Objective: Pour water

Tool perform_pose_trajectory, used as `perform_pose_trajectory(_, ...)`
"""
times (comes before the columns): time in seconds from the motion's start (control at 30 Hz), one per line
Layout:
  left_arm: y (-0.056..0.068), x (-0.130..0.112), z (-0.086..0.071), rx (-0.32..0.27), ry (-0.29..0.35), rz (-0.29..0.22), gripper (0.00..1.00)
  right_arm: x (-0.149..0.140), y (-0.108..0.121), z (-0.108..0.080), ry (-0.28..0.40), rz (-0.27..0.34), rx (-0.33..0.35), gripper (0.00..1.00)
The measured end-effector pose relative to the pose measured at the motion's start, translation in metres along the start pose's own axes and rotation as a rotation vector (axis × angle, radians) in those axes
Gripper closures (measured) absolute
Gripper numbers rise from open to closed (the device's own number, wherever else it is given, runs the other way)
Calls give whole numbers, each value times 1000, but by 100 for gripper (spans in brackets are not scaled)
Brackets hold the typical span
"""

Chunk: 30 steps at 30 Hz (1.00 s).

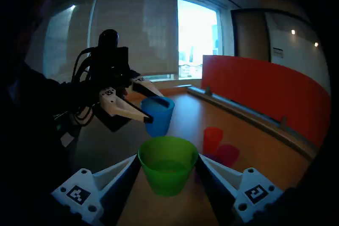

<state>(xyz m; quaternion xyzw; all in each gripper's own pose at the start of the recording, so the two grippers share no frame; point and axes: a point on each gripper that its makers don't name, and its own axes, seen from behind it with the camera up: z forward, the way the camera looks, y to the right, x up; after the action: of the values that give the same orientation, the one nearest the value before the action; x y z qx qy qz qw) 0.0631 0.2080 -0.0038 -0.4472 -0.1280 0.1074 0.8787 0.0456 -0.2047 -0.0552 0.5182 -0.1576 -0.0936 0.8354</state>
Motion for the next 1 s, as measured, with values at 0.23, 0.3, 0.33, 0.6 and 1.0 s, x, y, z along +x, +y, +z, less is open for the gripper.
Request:
perform_pose_trajectory(0.23, 9, -28, 9, -23, -78, 47, 12, -18, -2, 3, -48, 0, 15, 9)
perform_pose_trajectory(0.3, 12, -35, 11, -32, -99, 64, 12, -22, -2, 5, -60, 0, 19, 9)
perform_pose_trajectory(0.33, 14, -39, 12, -37, -109, 71, 12, -24, -2, 5, -66, 1, 20, 9)
perform_pose_trajectory(0.6, 23, -62, 17, -66, -167, 95, 12, -43, -4, 10, -108, 1, 31, 9)
perform_pose_trajectory(1.0, 31, -82, 22, -103, -225, 108, 12, -65, -6, 18, -163, -5, 47, 9)
